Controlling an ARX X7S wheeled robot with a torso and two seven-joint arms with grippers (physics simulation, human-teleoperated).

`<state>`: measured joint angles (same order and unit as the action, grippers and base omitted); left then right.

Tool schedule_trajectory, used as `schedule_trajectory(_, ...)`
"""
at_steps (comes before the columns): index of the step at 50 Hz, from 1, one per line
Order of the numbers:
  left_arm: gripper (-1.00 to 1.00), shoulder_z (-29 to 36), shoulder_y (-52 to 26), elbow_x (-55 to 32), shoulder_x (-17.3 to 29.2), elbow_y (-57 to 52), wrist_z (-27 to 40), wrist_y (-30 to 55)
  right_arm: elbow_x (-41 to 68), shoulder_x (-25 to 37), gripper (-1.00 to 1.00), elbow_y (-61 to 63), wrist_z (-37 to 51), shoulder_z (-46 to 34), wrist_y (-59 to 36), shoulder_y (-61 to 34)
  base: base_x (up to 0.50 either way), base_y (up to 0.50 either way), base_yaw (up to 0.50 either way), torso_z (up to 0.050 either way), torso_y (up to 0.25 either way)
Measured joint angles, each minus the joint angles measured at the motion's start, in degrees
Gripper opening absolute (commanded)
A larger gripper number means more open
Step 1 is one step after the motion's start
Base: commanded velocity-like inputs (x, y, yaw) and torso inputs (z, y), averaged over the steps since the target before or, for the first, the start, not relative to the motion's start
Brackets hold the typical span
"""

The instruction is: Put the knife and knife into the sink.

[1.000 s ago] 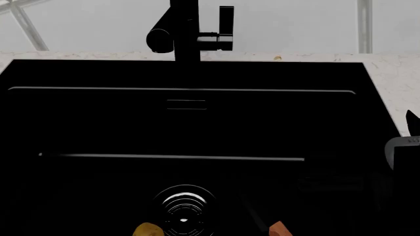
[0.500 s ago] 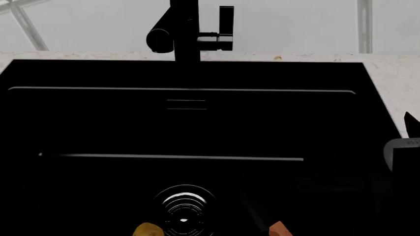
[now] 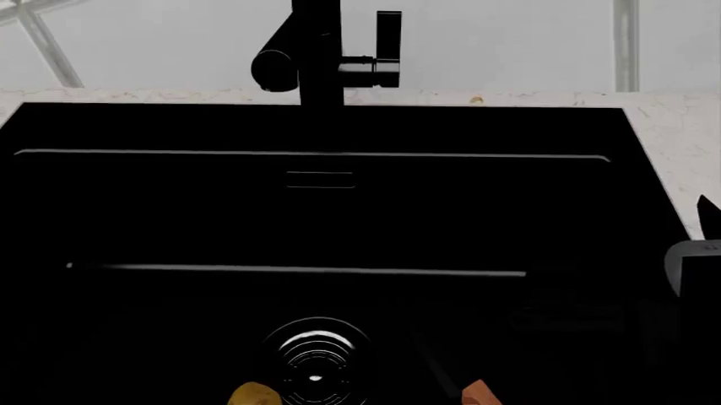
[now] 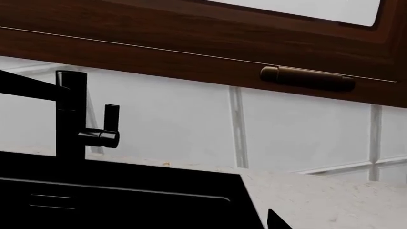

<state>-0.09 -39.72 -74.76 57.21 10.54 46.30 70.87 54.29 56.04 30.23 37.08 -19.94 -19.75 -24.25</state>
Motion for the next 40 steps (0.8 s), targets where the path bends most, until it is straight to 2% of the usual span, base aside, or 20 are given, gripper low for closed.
schedule_trajectory(16,-1.00,1.24,-1.13,0.74,0.94,-3.47,0.50,-0.52,-0.01,-0.02,1.00,-0.23,-0.08,0.32,0.43,0.54,0.00,0.00,0.00,0.000,0.000)
schedule_trajectory(27,-1.00,6.05,-18.35,3.02,-0.28,-11.15,0.03,1.79,0.00,-0.01,1.00,-0.06,-0.06,0.54,0.83,1.08,0.00,0.00,0.00,0.000,0.000)
schedule_trajectory(34,-1.00,9.35,-28.09,2.03,-3.96,-15.75,-1.04,3.70,-0.14,-0.12,1.00,-0.13,-0.19,0.61,1.22,1.53,0.00,0.00,0.00,0.000,0.000)
schedule_trajectory(40,-1.00,11.92,-32.35,-0.23,-7.96,-18.32,-1.75,5.24,-0.26,-0.26,1.00,-0.21,-0.32,0.63,1.46,1.71,0.00,0.00,0.00,0.000,0.000)
